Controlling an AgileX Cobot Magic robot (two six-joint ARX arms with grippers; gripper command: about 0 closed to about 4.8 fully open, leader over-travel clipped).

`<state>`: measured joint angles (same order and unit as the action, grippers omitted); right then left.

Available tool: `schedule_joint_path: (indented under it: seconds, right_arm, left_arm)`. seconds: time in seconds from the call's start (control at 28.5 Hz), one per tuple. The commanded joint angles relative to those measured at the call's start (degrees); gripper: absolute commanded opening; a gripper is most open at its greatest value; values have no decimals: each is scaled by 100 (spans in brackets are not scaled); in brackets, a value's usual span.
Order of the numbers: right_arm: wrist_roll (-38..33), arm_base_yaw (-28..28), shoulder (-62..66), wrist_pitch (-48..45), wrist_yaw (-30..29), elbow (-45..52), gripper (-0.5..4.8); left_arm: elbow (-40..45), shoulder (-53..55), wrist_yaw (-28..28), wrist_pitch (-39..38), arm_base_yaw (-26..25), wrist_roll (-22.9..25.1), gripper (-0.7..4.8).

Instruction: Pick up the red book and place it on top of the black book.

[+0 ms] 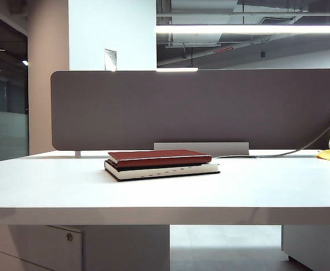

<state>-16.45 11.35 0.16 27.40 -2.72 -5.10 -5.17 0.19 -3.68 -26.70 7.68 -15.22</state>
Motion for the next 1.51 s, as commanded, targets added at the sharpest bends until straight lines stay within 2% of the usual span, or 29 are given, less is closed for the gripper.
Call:
schedule_joint_path:
  seconds: [0.04,0.35,0.7,0.81,1.37,1.51]
  right_arm:
    - [20,4,0,24,2,0,-1]
    - [20,-138,0,24,0,0,-1]
    - [20,-1436,0,24,2,0,-1]
    - [17,-1681,0,22,2,0,-1]
    - [48,-1711,0,15,35,2,-1]
    - [-140,-1674,0,-459,107,92,-1]
  left_arm:
    - [13,2,-13,24,2,-17,-6]
    - [13,2,-15,24,-2,-15,-6]
    - [13,2,-15,24,-2,-17,-6]
    - [13,2,-15,24,-2,-15,-6]
    - [13,2,-15,24,-2,-15,-6]
    - [13,2,-15,24,-2,-15,-6]
